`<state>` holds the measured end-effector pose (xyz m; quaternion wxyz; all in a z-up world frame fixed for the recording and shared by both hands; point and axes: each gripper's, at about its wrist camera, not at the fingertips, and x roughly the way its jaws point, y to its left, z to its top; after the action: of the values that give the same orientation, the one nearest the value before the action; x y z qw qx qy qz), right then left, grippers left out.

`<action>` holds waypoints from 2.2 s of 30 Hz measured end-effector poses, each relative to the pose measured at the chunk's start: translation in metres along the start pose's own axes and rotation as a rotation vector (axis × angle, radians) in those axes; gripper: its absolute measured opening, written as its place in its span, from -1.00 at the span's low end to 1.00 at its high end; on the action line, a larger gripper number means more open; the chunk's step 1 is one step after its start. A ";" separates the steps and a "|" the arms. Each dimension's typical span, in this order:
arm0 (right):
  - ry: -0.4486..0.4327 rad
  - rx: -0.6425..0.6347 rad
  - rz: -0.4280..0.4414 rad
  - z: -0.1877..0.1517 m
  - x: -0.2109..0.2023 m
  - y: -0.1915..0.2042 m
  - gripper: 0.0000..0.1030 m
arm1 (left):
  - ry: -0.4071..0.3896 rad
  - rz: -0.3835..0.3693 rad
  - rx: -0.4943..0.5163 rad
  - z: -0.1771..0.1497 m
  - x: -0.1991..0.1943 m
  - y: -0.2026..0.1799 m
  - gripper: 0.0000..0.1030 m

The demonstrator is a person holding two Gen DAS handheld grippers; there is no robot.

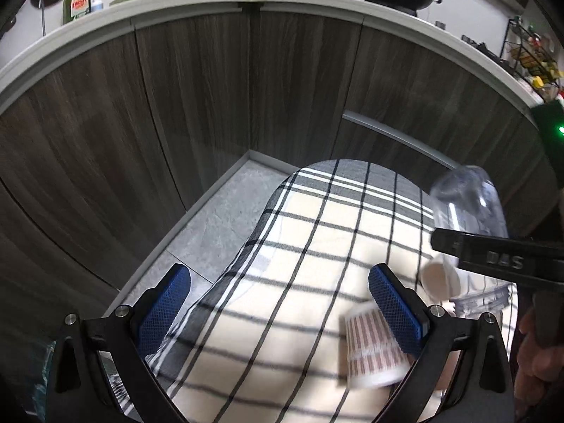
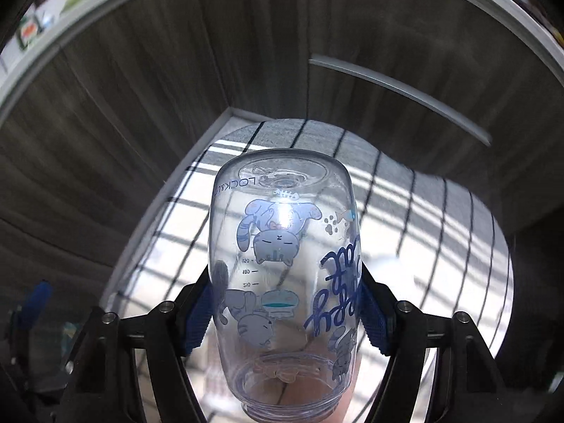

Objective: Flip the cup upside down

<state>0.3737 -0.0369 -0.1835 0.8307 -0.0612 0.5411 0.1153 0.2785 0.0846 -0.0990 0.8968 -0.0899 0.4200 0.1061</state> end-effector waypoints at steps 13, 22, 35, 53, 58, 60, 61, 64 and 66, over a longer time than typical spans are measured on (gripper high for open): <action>-0.021 0.321 0.055 -0.149 -0.042 -0.012 0.38 | -0.001 -0.055 0.112 -0.071 -0.043 0.025 1.00; 0.035 0.389 0.052 -0.224 -0.016 -0.004 0.38 | 0.017 -0.096 0.183 -0.118 -0.040 0.028 1.00; 0.075 0.433 0.043 -0.262 0.022 -0.009 0.38 | 0.067 -0.159 0.225 -0.149 -0.015 0.022 1.00; -0.038 0.465 0.103 -0.266 -0.026 -0.024 0.68 | 0.077 -0.174 0.294 -0.146 -0.037 0.002 1.00; -0.139 0.436 0.012 -0.270 -0.076 -0.040 0.71 | 0.121 -0.214 0.339 -0.150 -0.044 -0.029 1.00; -0.160 0.425 -0.047 -0.274 -0.094 -0.049 0.73 | 0.152 -0.240 0.360 -0.154 -0.045 -0.046 1.00; -0.169 0.423 -0.067 -0.276 -0.100 -0.051 0.73 | 0.167 -0.248 0.373 -0.155 -0.046 -0.055 1.00; -0.194 0.417 -0.132 -0.281 -0.114 -0.060 0.73 | 0.202 -0.244 0.397 -0.156 -0.045 -0.076 1.00; -0.197 0.423 -0.161 -0.282 -0.118 -0.066 0.73 | 0.249 -0.246 0.404 -0.155 -0.041 -0.088 1.00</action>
<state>0.0953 -0.1798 -0.1924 0.8803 0.0825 0.4631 -0.0618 0.1626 -0.0433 -0.1589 0.8441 0.0284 0.5257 -0.1016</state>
